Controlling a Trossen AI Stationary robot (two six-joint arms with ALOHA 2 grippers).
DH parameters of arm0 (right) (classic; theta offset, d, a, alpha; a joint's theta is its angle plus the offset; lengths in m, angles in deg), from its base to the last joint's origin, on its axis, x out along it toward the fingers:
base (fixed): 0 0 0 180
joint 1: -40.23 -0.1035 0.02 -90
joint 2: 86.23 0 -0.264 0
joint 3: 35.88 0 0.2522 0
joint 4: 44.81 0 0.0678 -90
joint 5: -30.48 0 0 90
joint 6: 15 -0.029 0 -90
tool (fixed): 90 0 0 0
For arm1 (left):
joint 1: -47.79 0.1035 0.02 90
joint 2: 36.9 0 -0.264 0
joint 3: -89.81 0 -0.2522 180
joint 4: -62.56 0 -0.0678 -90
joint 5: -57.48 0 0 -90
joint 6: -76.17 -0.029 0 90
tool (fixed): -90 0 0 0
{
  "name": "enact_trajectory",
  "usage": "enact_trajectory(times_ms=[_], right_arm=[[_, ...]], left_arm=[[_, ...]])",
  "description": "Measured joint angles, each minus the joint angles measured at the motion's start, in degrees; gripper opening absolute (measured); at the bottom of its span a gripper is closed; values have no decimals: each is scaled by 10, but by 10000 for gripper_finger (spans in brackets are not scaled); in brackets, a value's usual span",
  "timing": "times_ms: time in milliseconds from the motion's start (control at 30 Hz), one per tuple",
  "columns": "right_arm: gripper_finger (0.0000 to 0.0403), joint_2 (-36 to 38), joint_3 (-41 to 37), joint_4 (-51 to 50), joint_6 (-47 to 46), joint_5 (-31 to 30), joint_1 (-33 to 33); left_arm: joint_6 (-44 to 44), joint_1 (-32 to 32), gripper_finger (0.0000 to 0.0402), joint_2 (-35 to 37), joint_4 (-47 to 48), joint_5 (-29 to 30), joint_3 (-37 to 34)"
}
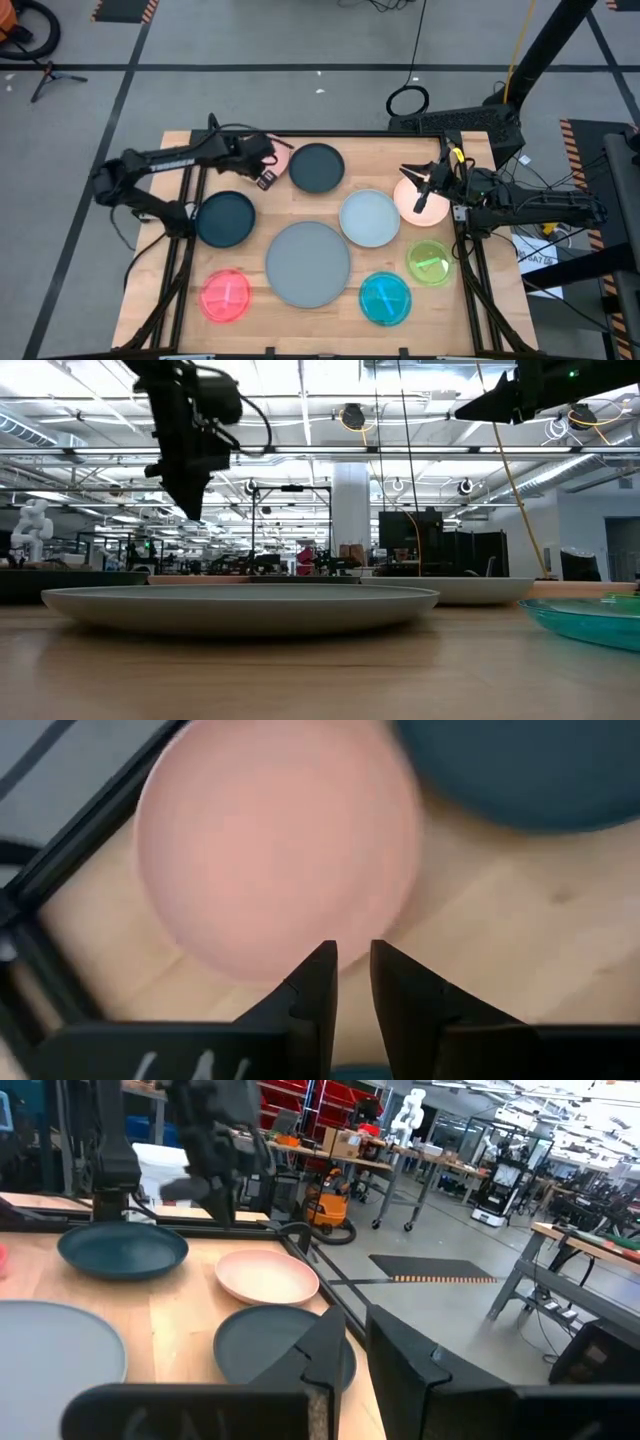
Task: Stack plastic plates
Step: Stack the light plate on top of the gray plate
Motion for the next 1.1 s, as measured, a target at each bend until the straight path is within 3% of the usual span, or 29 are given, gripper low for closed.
enact_trajectory(times_ms=[233, 400, 633, 767, 867, 1000, 1100], right_arm=[[38, 0, 0, 0, -2, 0, 0], [38, 0, 0, -10, -2, 0, 0], [38, 0, 0, -18, -2, 0, 0], [39, 0, 0, -18, -2, 0, 0], [39, 0, 0, -18, -8, 0, 0], [39, 0, 0, -18, -9, 0, 0], [39, 0, 0, -18, -9, 0, 0]], left_arm=[[-94, 32, 72, -71, 2, -28, 10], [-152, 36, 72, -80, 1, -65, 11], [-147, 37, 103, -80, -4, -86, 11], [-155, 36, 123, -80, -11, -60, 11], [-158, 37, 91, -80, -12, -56, 11], [-160, 37, 16, -80, -14, -57, 11], [-149, 37, 13, -80, -33, -57, 11]])
